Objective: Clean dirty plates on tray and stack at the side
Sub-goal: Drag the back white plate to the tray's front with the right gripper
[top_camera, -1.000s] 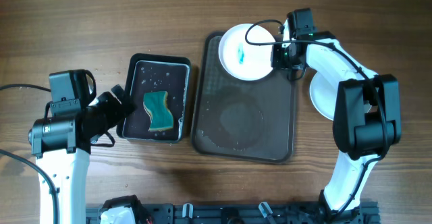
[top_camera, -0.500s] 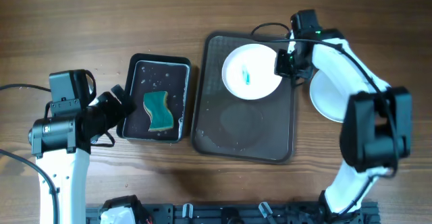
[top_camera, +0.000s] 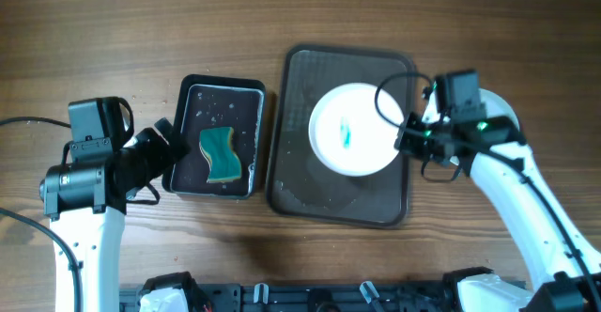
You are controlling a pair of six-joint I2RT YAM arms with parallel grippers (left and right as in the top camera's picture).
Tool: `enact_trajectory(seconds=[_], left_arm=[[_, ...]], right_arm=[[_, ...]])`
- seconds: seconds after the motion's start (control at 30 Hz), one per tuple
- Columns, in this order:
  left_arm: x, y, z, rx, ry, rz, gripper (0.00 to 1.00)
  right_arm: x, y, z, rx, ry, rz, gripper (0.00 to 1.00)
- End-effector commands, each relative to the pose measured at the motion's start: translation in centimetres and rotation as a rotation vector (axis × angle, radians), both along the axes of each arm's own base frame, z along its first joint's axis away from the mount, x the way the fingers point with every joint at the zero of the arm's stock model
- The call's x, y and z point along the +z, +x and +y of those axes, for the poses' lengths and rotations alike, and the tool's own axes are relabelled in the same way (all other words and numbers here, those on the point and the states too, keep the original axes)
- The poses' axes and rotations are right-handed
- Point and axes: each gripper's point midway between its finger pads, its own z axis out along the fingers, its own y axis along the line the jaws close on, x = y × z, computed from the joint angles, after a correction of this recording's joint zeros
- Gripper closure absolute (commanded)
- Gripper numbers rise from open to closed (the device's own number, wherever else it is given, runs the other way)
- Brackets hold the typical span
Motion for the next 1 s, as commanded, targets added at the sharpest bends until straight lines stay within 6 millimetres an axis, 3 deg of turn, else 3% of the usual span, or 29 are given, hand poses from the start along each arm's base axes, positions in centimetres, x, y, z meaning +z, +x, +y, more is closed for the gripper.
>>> enact_trajectory(seconds=[0.0,0.1,0.2,0.3,0.37,0.6,0.73,0.97], left_arm=[[0.5,0.1,0.0,-0.001,-0.007,-0.017,0.0],[0.5,0.2,0.0,-0.001,-0.007,-0.018,0.0],[0.5,0.2,0.0,-0.001,-0.007,-0.018,0.0],[0.5,0.1,0.0,-0.001,-0.007,-0.017,0.0],[0.5,0.1,0.0,-0.001,-0.007,-0.017,0.0],[0.5,0.1,0.0,-0.001,-0.007,-0.017,0.0],[0.5,0.2,0.0,-0.001,-0.007,-0.018,0.0],[1.7,2.2,-0.1,-0.013,-0.014,-0.114,0.0]], right_arm=[[-3.0,-1.5,1.3,0.002,0.042,0.016,0.96],[-4.3,-1.2,2.0,0.0,0.051,-0.007,0.96],[-5.2,-1.0,1.6,-0.141,0.061,0.04,0.96],[-5.5,-0.7,1.6,-0.166,0.066,0.047,0.96],[-5.5,-0.6,1.5,-0.106,0.043,0.022,0.94],[-4.6,-1.5,1.9,0.147,-0.018,0.0,0.75],[-2.4,-2.1,2.1,0.206,-0.021,0.011,0.72],[4.5,-2.2,2.6,0.332,-0.022,-0.127,0.71]])
